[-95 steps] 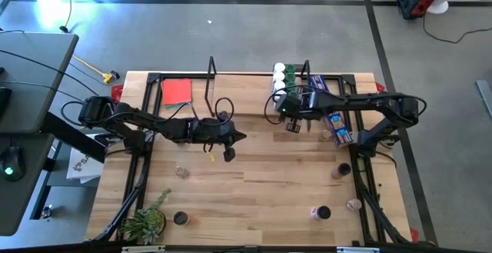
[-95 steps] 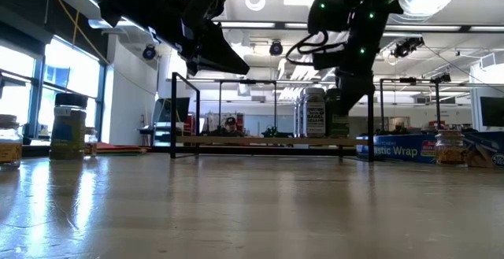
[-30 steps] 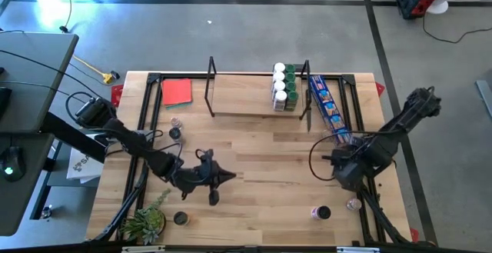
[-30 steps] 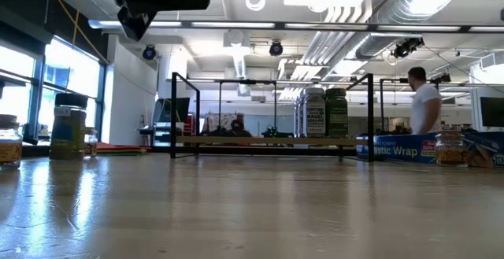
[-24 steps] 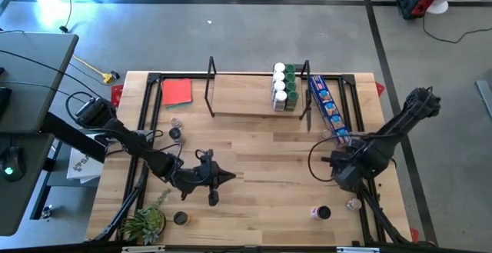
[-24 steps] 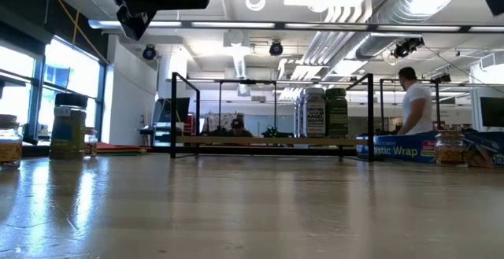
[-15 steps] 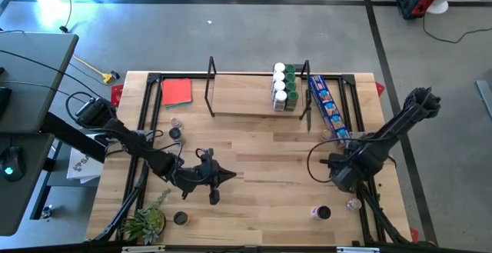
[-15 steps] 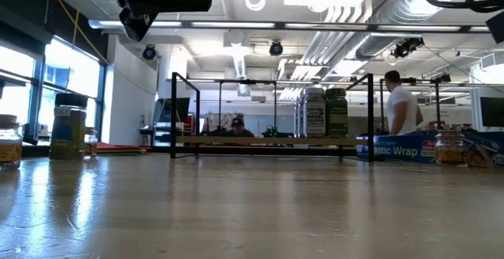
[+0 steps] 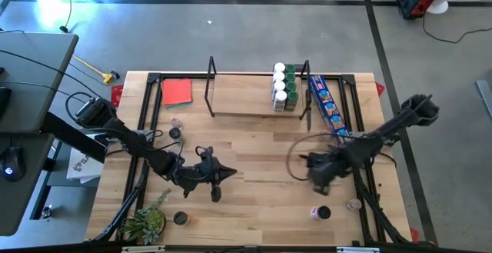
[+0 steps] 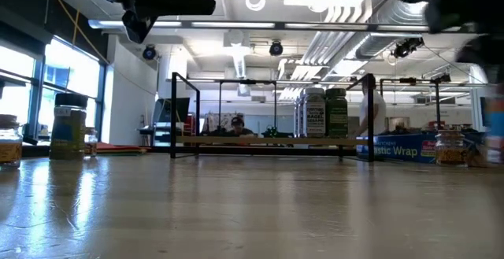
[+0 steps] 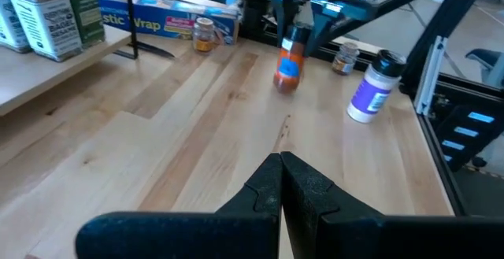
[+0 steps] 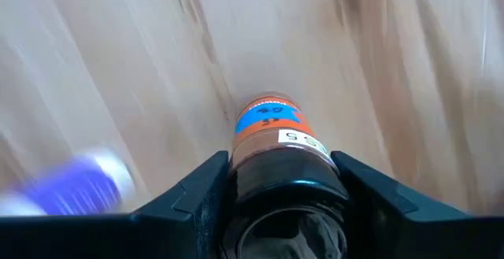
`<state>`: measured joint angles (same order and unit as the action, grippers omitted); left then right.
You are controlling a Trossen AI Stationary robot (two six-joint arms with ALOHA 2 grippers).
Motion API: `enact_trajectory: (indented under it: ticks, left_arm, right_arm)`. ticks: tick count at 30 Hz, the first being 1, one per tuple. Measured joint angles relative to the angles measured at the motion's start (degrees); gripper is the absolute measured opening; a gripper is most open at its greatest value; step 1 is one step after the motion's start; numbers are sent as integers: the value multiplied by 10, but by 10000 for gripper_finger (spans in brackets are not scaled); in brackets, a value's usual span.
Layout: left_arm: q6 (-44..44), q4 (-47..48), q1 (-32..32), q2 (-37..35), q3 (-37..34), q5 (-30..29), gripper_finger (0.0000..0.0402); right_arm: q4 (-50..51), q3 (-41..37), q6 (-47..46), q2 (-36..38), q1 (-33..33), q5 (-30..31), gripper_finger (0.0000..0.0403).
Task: Shelf spices
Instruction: Put the top right black seasoning bottle on the shelf
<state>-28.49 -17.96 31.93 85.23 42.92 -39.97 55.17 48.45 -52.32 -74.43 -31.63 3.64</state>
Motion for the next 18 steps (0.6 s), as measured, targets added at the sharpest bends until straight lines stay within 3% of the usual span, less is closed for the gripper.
enact_trajectory:
  ticks: [9,18]
  left_arm:
    - [-13,0,-20,0,0,7,0]
    - [-15,1,-6,0,0,8,0]
  right_arm:
    - [-18,203,242,-233,176,18,185]
    - [-12,402,420,-381,241,17,196]
